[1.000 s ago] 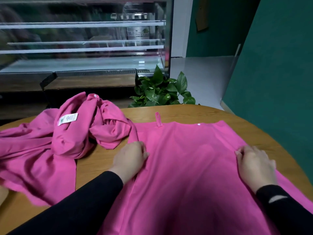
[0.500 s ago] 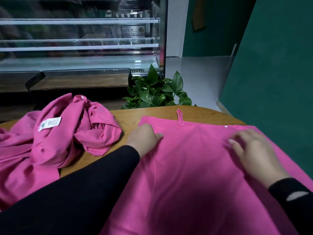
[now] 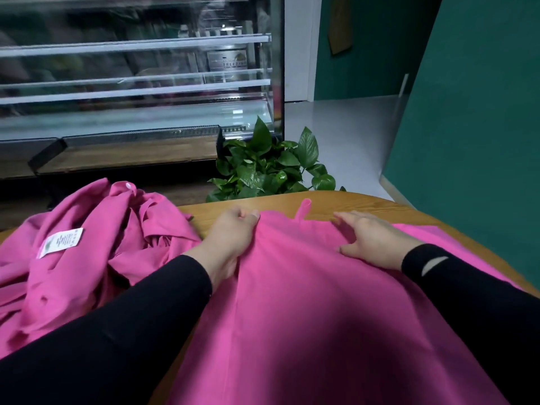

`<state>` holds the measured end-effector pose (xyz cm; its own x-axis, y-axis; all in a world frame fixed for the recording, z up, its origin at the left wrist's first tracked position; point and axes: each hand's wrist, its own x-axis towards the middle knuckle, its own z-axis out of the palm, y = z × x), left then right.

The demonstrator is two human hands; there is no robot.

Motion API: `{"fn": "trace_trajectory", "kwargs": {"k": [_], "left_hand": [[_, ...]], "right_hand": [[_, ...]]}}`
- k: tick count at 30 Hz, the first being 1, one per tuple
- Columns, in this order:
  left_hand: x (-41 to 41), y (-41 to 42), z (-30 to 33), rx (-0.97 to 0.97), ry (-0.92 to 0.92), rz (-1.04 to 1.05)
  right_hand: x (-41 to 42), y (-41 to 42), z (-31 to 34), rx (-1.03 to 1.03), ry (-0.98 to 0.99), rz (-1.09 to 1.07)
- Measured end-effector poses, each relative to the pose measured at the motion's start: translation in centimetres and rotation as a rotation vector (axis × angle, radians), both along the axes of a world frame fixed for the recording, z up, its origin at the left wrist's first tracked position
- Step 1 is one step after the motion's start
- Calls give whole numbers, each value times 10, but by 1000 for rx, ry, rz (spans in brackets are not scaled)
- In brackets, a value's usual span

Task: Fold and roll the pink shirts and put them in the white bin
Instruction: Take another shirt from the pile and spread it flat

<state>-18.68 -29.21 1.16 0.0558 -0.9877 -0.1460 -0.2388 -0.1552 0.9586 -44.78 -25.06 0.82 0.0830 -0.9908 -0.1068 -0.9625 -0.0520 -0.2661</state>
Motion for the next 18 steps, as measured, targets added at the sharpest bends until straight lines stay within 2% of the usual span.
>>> {"fn": "trace_trajectory", "kwargs": {"k": [2,4,5,8,10,12,15,18], "left_hand": [[14,-7,-5,203,175,-36],[23,-5,-15,328,169,-108],[26,-6,-19,292,126,-123],[27,-5,-15,-48,-82,-94],[26,-14,-10,-186,-192,-46],[31,-28,-11,-214,-325,-24],[32,-43,-25,-149,-539,-30],[29,-52,-28,-80,-527,0]], "right_hand": [[2,-8,-3,28,48,26],[2,-9,-7,43,111,36],[3,-10,-10,37,130,25],[-1,-10,-16,-53,134,16],[-6,-11,-17,-98,93,-8],[-10,-11,-20,-112,88,-43],[-12,-10,-32,-153,96,-88],[-11,-10,-38,-225,109,-136]]}}
